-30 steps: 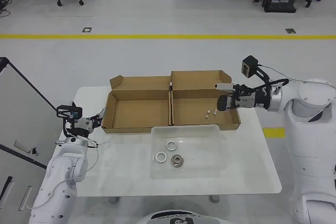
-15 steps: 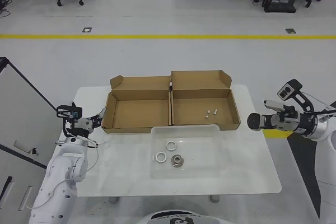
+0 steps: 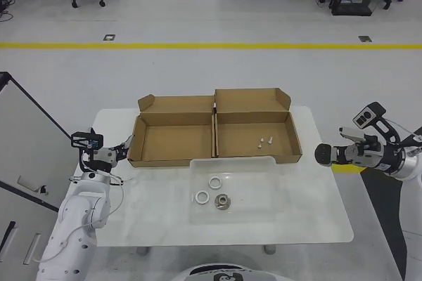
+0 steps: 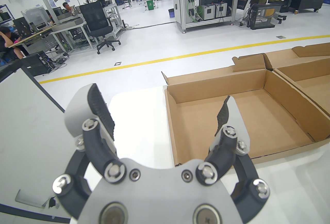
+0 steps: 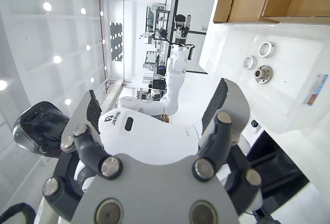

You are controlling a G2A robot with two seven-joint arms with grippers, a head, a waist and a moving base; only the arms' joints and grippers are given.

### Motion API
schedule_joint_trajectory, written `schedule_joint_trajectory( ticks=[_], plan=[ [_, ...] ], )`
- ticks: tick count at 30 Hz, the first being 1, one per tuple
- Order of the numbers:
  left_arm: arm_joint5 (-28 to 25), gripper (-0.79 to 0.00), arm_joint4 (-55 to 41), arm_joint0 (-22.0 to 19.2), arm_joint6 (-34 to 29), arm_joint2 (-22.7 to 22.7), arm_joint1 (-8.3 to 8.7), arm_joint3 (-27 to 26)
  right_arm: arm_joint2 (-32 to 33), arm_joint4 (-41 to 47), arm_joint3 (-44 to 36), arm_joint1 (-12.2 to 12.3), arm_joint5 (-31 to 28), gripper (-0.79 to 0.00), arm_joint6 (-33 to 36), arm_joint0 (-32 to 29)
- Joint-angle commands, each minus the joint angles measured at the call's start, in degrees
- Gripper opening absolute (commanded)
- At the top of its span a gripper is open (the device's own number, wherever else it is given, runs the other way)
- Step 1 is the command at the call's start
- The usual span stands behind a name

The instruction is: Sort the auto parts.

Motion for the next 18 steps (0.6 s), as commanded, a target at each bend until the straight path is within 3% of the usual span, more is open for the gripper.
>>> schedule_joint_trajectory(
  ticks=[1,8,18],
  plan=[
    [0.0,0.000,0.0,0.0,0.0,0.0,0.00,0.0,0.0,0.0,0.0,0.0,0.0,0.000,0.0,0.0],
    [-9.4,0.000,-0.3,-3.6,-6.8,1.5,0.33,-5.2,0.0,0.0,0.0,0.0,0.0,0.000,0.0,0.0],
    [-20.6,0.000,-3.5,-14.5,-29.4,9.5,0.39,-11.4,0.0,0.0,0.0,0.0,0.0,0.000,0.0,0.0]
  ],
)
